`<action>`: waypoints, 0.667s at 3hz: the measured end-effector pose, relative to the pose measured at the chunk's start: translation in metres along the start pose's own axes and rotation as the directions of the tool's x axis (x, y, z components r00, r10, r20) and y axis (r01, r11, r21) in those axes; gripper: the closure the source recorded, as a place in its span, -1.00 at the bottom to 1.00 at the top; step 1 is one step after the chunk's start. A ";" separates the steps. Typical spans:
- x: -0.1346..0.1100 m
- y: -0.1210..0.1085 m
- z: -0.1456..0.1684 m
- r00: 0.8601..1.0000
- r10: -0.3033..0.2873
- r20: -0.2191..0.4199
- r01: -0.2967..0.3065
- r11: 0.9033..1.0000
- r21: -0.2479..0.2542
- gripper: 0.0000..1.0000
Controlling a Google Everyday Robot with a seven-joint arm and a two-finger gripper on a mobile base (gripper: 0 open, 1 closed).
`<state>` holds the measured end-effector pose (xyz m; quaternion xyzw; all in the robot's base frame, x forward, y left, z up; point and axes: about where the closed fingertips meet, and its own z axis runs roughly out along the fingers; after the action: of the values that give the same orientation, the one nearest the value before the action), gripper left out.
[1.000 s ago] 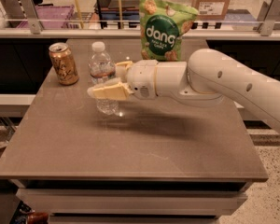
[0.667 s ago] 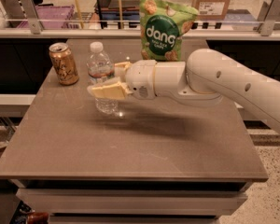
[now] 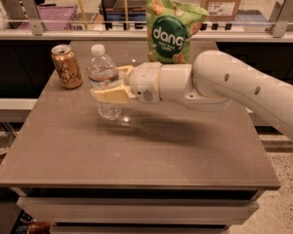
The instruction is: Knock water bottle over
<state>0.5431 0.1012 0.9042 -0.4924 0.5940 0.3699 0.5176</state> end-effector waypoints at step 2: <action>-0.001 0.005 -0.007 1.000 0.003 -0.011 -0.003 1.000 0.014 1.00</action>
Offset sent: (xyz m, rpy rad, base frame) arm -0.0096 -0.0151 0.0023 -0.0161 0.0084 -0.0381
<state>0.5364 0.0960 0.9066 -0.4897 0.6001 0.3637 0.5175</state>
